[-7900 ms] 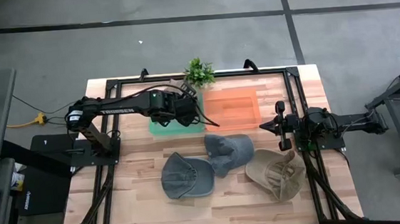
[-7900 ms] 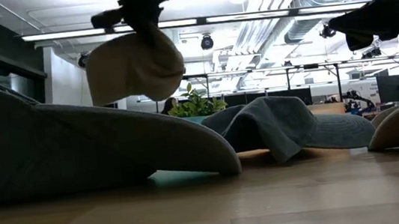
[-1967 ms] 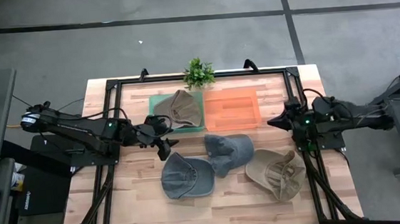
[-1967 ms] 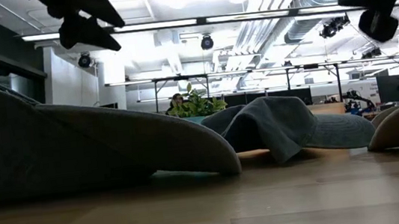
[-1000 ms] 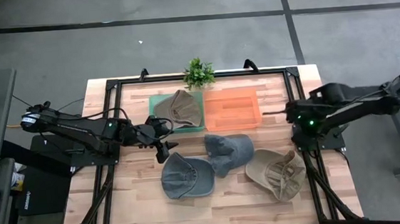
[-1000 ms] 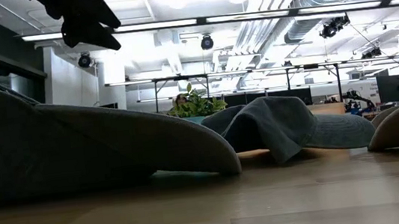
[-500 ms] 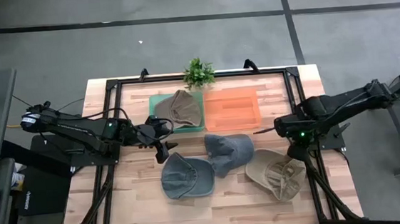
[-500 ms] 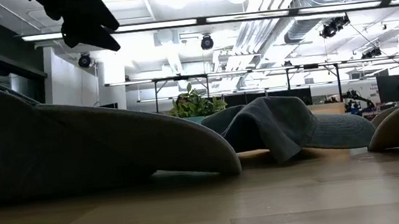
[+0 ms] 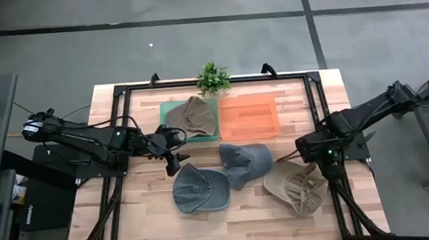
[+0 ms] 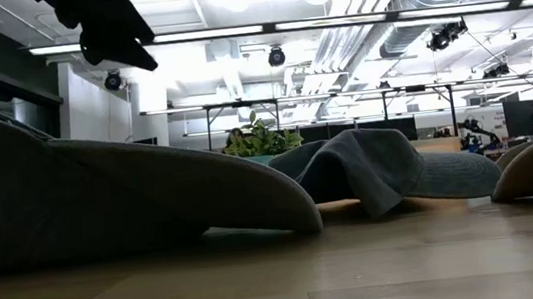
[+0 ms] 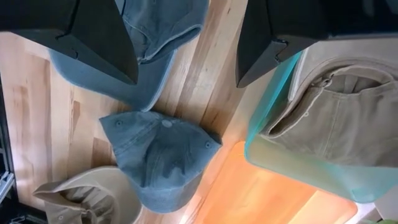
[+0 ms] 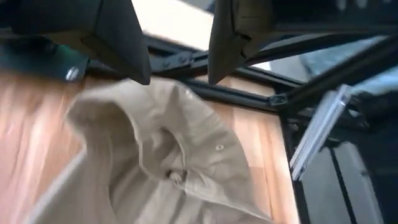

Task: Pick & Place hat
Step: Put the brown cap into the light green bin

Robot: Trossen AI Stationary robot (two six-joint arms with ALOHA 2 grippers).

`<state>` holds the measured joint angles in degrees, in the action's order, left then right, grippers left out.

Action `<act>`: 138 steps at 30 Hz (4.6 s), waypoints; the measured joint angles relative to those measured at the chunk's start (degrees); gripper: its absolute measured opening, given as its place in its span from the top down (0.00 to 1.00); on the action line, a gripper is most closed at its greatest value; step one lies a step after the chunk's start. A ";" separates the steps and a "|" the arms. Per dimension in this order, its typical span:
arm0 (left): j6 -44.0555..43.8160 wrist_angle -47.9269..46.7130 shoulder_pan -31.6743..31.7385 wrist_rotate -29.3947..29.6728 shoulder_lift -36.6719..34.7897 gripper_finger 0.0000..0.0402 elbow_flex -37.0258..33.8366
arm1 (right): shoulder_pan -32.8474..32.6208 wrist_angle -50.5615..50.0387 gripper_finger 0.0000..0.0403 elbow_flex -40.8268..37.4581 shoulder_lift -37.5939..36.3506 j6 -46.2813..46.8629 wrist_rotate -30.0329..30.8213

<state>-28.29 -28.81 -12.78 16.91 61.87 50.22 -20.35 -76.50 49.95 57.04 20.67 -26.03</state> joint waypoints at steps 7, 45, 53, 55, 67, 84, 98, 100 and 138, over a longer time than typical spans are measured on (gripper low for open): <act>0.00 -0.14 0.00 0.18 0.02 0.38 0.00 | -2.77 1.30 0.61 0.00 1.49 -9.72 9.05; 0.98 -1.36 0.00 0.15 0.02 0.38 -0.01 | -3.27 10.87 0.69 -6.75 12.55 -7.46 2.54; 0.96 -1.36 0.00 0.13 0.02 0.38 -0.02 | -3.31 10.49 0.81 -6.75 12.55 -6.63 2.61; 0.96 -1.36 0.00 0.13 0.02 0.38 -0.02 | -3.31 10.27 0.84 -6.78 12.55 -6.58 2.65; 0.94 -1.34 0.00 0.09 0.02 0.38 -0.02 | -3.31 9.74 0.99 -6.76 12.55 -4.25 2.54; 0.85 -1.32 0.00 -0.05 0.02 0.38 -0.04 | -3.27 9.90 1.00 -1.30 12.55 -0.97 6.91; 0.68 -1.28 0.00 -1.09 0.02 0.38 -0.06 | 2.74 13.07 1.00 1.75 12.55 0.56 18.86; 0.69 -1.26 0.00 -1.09 0.02 0.38 -0.09 | 4.50 13.63 1.00 1.75 12.55 0.56 19.28; 0.83 -1.31 0.00 -1.05 0.01 0.38 -0.10 | 8.48 15.38 0.58 -5.03 19.34 1.21 13.79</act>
<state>-27.46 -30.12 -12.78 15.86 61.88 50.12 -11.86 -61.12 44.93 76.38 21.88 -12.24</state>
